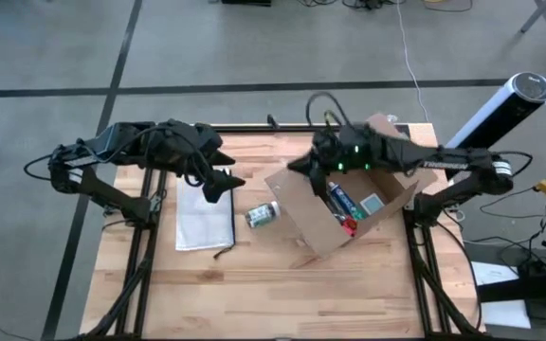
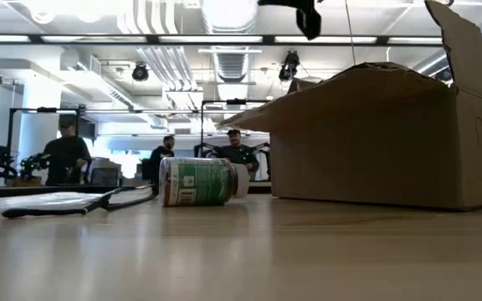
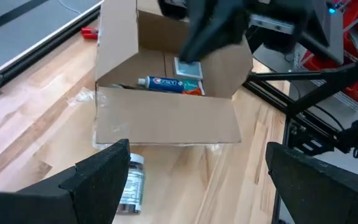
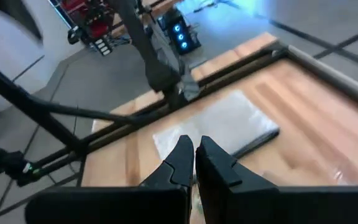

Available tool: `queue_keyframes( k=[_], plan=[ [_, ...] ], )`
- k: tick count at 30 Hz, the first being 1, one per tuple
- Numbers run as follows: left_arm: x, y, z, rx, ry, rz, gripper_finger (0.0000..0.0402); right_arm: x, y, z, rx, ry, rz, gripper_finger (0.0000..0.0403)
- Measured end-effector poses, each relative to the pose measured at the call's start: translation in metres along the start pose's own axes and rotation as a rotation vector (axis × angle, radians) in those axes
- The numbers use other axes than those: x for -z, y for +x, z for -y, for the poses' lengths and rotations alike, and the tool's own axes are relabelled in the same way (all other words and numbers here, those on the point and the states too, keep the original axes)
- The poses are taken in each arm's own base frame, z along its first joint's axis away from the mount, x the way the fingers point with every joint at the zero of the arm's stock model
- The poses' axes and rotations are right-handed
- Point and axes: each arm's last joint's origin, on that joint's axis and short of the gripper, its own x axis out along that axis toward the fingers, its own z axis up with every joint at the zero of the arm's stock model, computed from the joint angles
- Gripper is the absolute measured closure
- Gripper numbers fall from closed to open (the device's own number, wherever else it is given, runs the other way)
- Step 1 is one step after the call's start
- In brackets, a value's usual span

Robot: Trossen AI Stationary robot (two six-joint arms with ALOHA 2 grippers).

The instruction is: Unpack boxes

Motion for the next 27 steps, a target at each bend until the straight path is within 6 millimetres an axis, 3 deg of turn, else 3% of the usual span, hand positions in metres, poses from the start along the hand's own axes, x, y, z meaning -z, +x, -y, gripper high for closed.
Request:
queue_keyframes(
  k=[11,20,23,27],
  plan=[
    [0.025,0.016,-0.015,-0.139,-0.009,-0.198,0.0047,0.04,-0.013,-0.013,0.09,-0.093,-0.149,0.0403],
    [0.089,0.074,-0.035,-0.327,-0.108,-0.419,0.0047,0.043,-0.014,-0.016,0.164,-0.118,-0.123,0.0403],
    [0.111,0.092,-0.048,-0.44,-0.25,-0.423,0.0047,0.043,-0.013,-0.016,0.163,-0.131,-0.124,0.0403],
    [0.132,0.116,-0.058,-0.437,-0.343,-0.379,0.0047,0.043,-0.013,-0.016,0.161,-0.15,-0.126,0.0403]
  ],
)
